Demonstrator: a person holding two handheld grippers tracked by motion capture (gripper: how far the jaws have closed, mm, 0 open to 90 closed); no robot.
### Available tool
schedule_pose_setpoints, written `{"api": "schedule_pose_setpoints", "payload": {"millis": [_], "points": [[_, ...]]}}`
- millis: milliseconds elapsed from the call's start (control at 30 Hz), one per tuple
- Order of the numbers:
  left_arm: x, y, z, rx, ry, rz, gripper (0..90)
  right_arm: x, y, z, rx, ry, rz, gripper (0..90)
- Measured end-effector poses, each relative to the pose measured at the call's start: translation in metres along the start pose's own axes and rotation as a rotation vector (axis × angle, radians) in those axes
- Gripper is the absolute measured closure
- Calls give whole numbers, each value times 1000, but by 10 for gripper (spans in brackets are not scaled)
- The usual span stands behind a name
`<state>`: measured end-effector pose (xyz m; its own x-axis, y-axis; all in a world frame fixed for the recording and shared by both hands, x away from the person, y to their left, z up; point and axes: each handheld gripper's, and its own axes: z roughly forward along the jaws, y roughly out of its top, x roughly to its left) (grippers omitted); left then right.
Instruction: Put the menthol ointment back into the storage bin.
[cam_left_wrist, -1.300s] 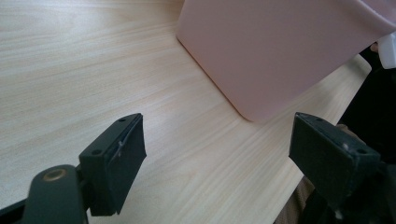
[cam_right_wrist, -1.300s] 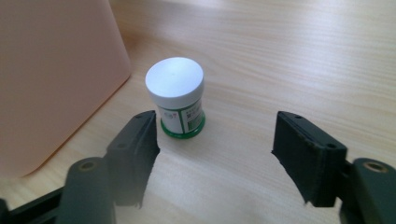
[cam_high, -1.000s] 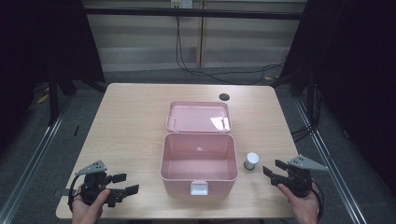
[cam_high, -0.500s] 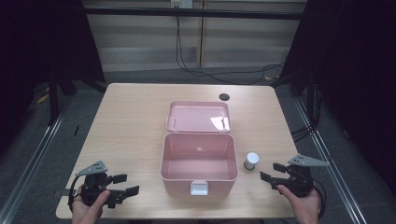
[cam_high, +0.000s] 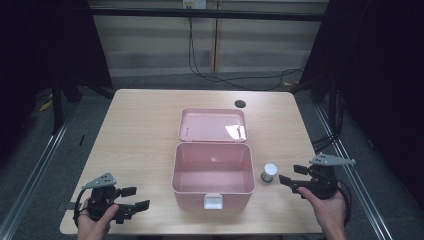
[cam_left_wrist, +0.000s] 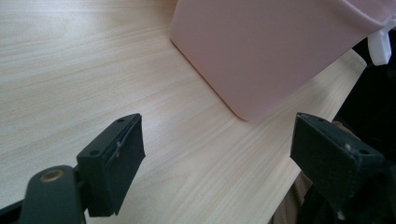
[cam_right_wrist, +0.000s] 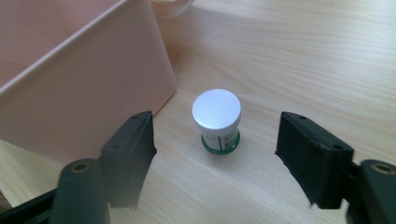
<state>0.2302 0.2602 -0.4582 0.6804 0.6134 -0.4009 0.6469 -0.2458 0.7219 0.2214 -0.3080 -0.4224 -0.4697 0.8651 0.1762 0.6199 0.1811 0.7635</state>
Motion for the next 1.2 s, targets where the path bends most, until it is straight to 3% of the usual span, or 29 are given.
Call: {"api": "schedule_pose_setpoints", "payload": {"millis": [167,333,433,533,733,933,1100,1200], "points": [[0,0,0,5,2,5,173,-2,18,3,27,40,-22,304],[0,0,0,5,1,0,173,-4,28,3,34,38,-24,293],[0,0,0,7,1,0,173,-5,36,6,87,63,-32,296],[0,0,1,5,1,-5,173,-5,39,7,106,74,-39,321],[1,0,1,5,0,-6,173,-6,47,14,157,47,-61,346],[1,-1,1,13,2,-4,173,-8,58,24,250,32,-79,363],[1,-1,1,10,3,-4,173,-9,66,27,278,46,-93,381],[1,-1,1,11,3,-4,173,-11,73,33,329,71,-98,394]]}}
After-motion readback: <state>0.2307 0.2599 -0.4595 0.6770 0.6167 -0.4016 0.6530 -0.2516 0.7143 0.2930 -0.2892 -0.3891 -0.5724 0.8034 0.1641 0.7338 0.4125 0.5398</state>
